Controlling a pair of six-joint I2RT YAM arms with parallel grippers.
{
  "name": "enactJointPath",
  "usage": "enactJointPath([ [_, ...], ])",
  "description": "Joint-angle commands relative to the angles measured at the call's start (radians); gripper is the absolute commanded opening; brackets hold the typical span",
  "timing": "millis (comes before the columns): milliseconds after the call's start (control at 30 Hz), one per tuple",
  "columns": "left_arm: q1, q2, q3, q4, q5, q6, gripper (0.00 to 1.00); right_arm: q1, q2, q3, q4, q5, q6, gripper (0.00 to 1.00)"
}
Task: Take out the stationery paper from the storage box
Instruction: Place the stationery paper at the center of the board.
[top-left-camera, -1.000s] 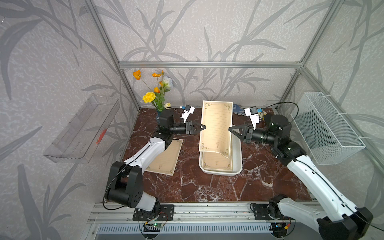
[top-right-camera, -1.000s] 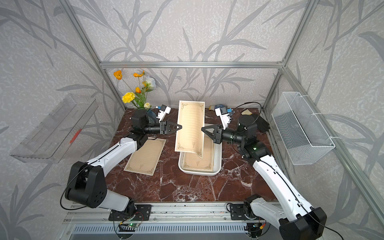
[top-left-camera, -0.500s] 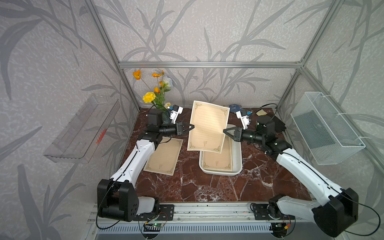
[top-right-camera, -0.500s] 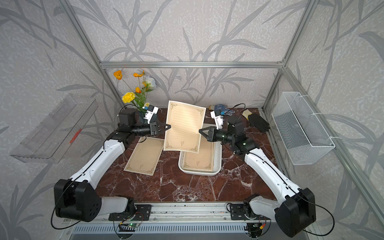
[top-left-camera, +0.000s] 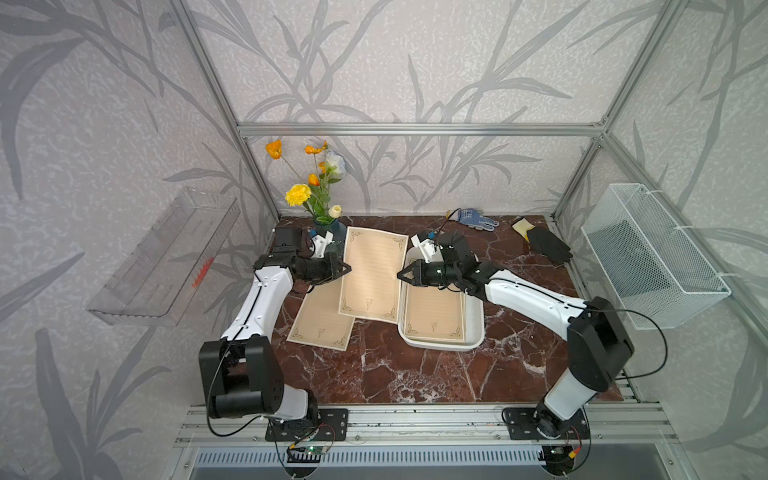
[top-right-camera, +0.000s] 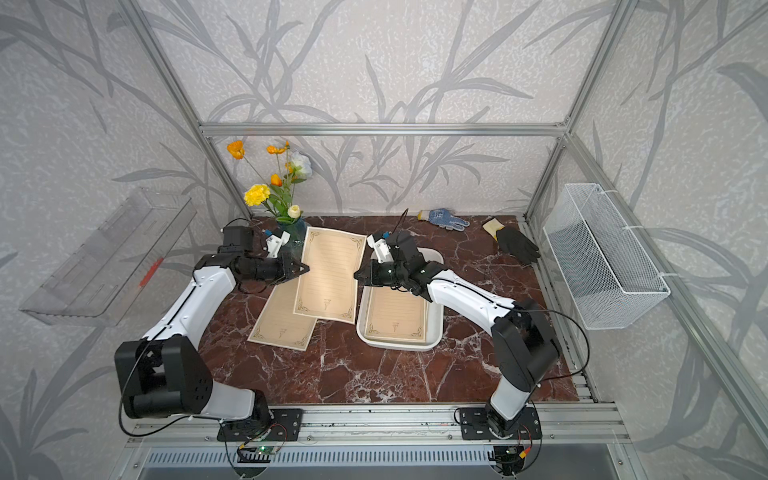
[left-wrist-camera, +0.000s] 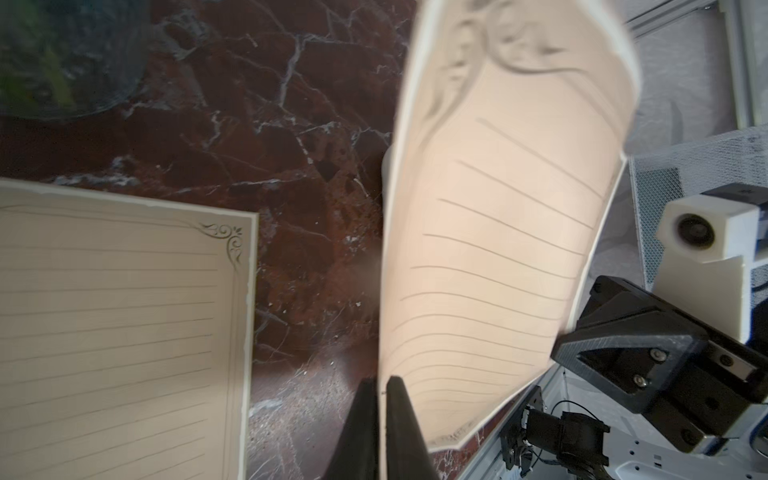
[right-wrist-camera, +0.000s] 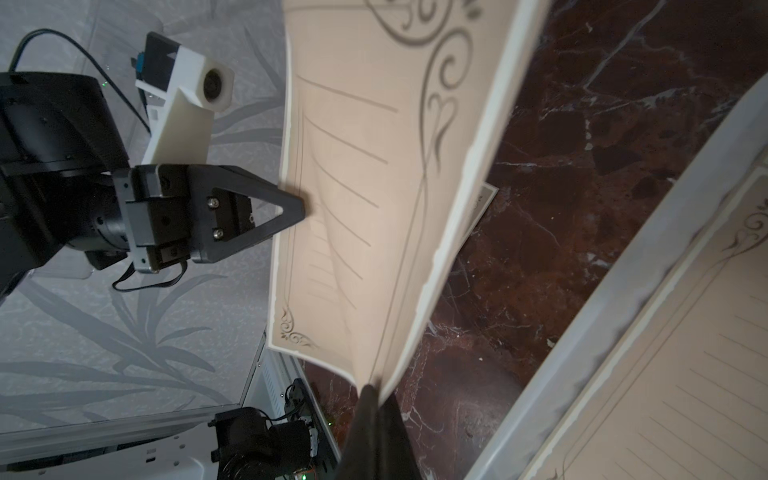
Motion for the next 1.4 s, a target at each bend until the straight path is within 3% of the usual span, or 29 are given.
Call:
enactJointPath([
  [0, 0.014, 0.062, 0.078, -0.163, -0.123, 0.117, 0.1, 0.002, 0.097, 0.059, 0.044, -0.036, 0.039, 0.0],
  [200, 0.026, 0.174, 0.138, -0.256, -0.159, 0.153, 0.1, 0.038, 0.218, 0.151, 0.014, -0.045, 0.051, 0.0],
  [533, 0.045, 0.297, 0.139, -0.304, -0.414, 0.173, 0.09, 0.134, 0.352, 0.256, -0.04, 0.031, 0.066, 0.0],
  [700, 0.055, 0.356, 0.159, -0.322, -0.468, 0.175, 0.08, 0.172, 0.423, 0.32, -0.077, 0.061, 0.065, 0.0],
  [1367, 0.092, 0.324, 0.157, -0.269, -0.594, 0.165, 0.16, 0.214, 0.564, 0.383, -0.068, 0.153, 0.144, 0.0],
])
